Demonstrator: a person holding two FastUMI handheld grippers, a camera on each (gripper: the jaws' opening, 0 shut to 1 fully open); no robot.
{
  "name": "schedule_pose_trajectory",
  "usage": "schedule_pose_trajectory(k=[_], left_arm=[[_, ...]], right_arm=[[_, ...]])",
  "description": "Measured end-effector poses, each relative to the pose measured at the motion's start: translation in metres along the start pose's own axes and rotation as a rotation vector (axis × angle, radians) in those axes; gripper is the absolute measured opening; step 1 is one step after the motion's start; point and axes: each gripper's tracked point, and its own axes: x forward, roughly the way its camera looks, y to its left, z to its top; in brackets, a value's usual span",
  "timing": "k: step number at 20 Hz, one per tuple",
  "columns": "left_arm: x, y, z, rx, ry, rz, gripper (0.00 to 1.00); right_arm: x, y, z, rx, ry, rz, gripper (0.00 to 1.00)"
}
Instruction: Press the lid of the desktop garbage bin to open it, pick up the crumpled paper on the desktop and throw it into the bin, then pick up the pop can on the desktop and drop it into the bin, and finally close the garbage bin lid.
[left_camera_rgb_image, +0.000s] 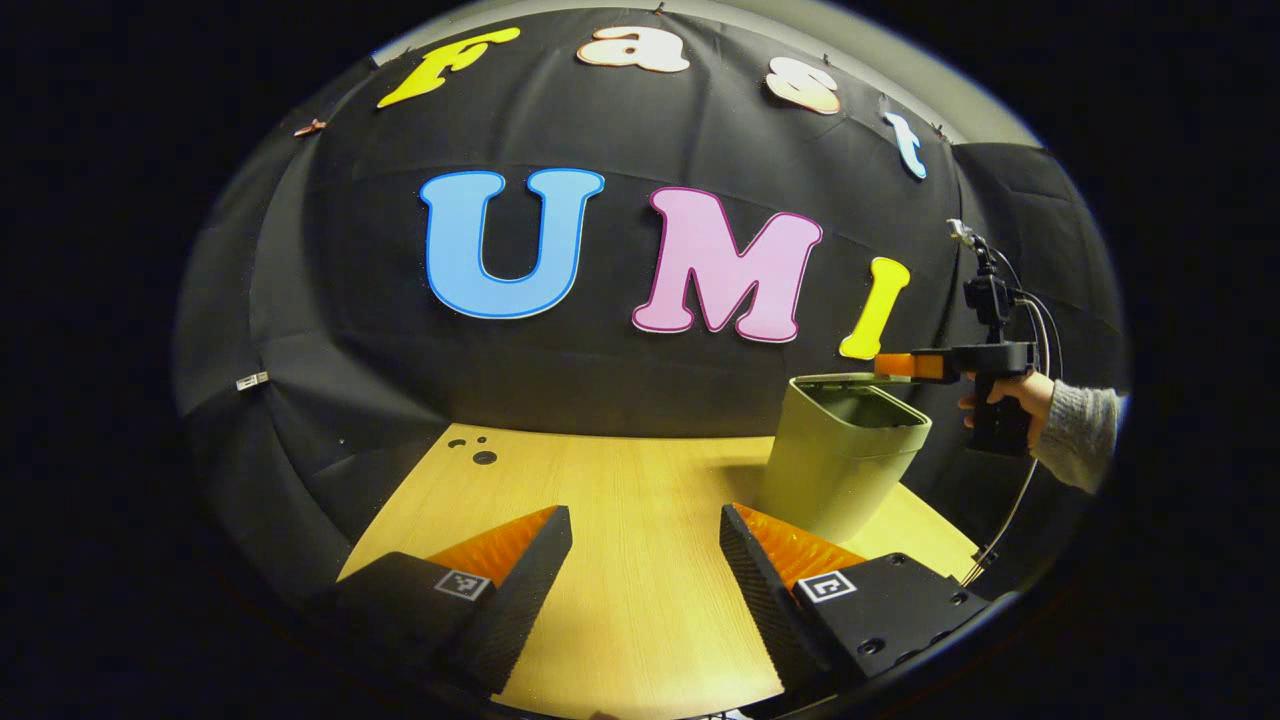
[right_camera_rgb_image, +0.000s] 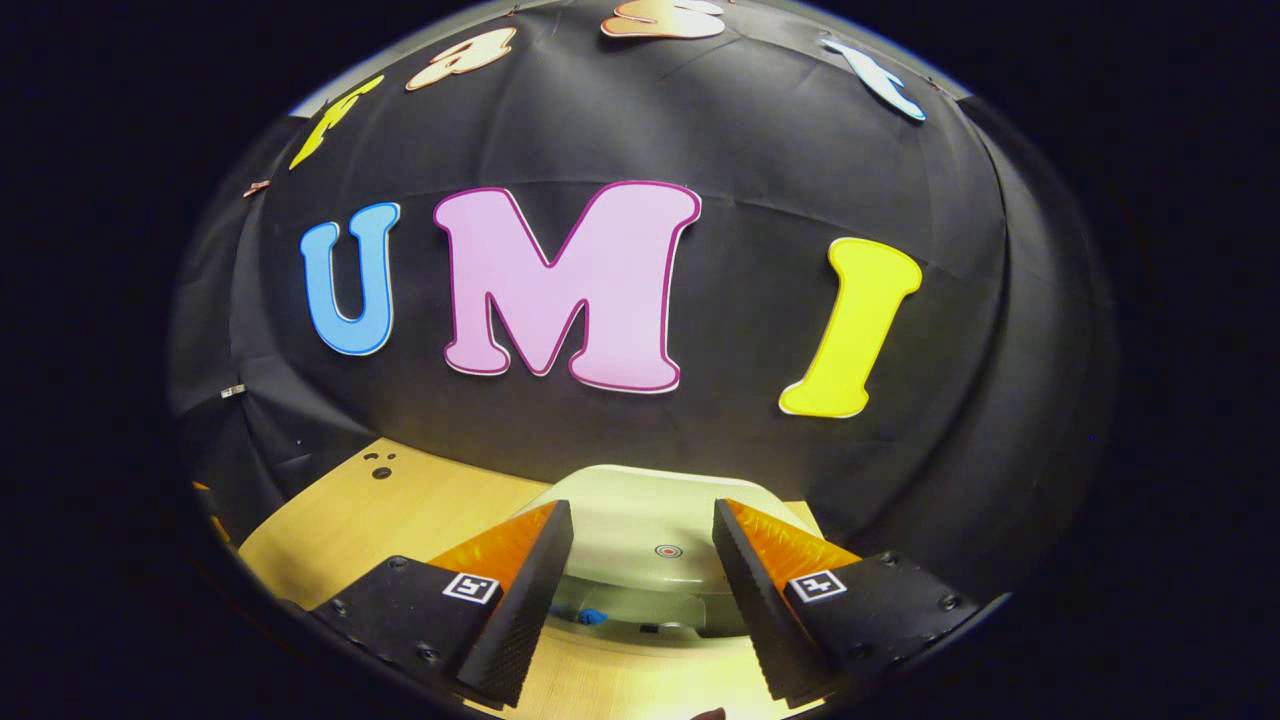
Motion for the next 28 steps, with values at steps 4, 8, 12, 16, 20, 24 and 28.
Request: schedule_pose_trajectory(k=[4, 8, 12, 16, 20, 24, 28], left_arm=[[-0.002, 0.002, -0.004, -0.009, 0.006, 0.002, 0.96], [-0.004, 0.005, -0.010, -0.014, 0.017, 0.011, 0.96], [-0.004, 0.008, -0.013, -0.017, 0.025, 0.023, 0.96], [-0.001, 0.006, -0.012, -0.024, 0.023, 0.025, 0.96], [-0.002, 0.005, -0.010, -0.021, 0.017, 0.022, 0.96], [-0.004, 0.006, -0.009, -0.021, 0.013, 0.023, 0.95], [-0.004, 0.005, -0.008, -0.017, 0.011, 0.019, 0.96]], right_arm=[[-0.004, 0.005, -0.031, -0.024, 0.043, -0.006, 0.91], [-0.003, 0.007, -0.052, -0.010, 0.078, -0.006, 0.90], [0.003, 0.004, -0.059, 0.112, 0.067, -0.030, 0.91], [0.006, 0.005, -0.064, 0.109, 0.021, -0.030, 0.92], [0.000, 0.004, -0.060, 0.125, 0.000, -0.022, 0.92], [-0.006, 0.002, -0.046, 0.181, -0.037, -0.024, 0.91], [-0.024, 0.002, -0.036, 0.178, -0.066, -0.034, 0.92]])
